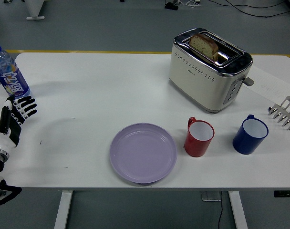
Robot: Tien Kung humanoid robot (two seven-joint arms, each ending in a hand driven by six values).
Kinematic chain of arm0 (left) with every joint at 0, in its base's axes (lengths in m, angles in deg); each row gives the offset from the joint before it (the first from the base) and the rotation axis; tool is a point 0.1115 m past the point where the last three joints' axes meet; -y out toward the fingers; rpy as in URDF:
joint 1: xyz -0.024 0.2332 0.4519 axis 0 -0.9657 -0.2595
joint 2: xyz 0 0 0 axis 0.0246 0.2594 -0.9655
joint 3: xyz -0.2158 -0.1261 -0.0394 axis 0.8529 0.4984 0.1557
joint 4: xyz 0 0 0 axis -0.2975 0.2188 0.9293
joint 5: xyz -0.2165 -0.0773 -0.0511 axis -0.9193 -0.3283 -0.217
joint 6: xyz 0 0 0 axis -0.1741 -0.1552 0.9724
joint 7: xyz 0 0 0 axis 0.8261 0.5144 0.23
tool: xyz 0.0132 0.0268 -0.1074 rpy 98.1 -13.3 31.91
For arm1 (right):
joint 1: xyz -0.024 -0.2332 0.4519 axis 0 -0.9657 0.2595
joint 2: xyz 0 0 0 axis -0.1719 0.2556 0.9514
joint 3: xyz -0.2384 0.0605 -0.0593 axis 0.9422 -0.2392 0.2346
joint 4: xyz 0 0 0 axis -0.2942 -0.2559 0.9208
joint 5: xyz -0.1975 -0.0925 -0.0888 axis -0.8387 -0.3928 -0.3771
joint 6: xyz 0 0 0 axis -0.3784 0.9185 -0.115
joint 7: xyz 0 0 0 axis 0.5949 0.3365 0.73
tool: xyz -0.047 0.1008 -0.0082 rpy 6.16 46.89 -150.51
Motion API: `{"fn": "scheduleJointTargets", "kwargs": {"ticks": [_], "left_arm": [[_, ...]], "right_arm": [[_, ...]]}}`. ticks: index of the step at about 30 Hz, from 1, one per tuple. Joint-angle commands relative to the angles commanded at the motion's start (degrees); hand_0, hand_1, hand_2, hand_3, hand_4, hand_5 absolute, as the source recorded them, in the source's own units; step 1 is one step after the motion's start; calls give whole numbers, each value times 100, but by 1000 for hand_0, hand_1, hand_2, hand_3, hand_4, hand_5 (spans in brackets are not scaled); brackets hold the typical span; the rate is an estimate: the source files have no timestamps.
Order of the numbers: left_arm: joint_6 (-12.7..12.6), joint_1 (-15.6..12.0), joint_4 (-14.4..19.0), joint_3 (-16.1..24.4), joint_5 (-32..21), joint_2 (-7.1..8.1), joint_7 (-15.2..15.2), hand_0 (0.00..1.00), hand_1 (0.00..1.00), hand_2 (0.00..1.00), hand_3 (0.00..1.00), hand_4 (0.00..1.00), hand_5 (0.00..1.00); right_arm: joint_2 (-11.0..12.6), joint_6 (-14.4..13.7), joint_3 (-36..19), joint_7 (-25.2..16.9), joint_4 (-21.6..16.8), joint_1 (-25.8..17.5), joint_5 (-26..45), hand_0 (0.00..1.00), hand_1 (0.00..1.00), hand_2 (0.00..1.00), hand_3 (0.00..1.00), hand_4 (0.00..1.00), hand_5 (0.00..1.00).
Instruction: Push plate across desktop
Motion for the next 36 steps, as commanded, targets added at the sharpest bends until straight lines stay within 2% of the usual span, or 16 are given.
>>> {"fn": "scheduleJointTargets", "kwargs": {"ticks": [11,36], "left_arm": [[8,11,-49,227,-60,-43,7,678,705,689,582,504,998],[-79,29,-92,295,-110,-57,-13,677,705,688,584,511,998]], "right_arm": [[7,5,37,-38,15,47,32,567,557,698,617,350,318],[5,-3,14,-55,22,101,16,566,557,696,616,349,317]]}}
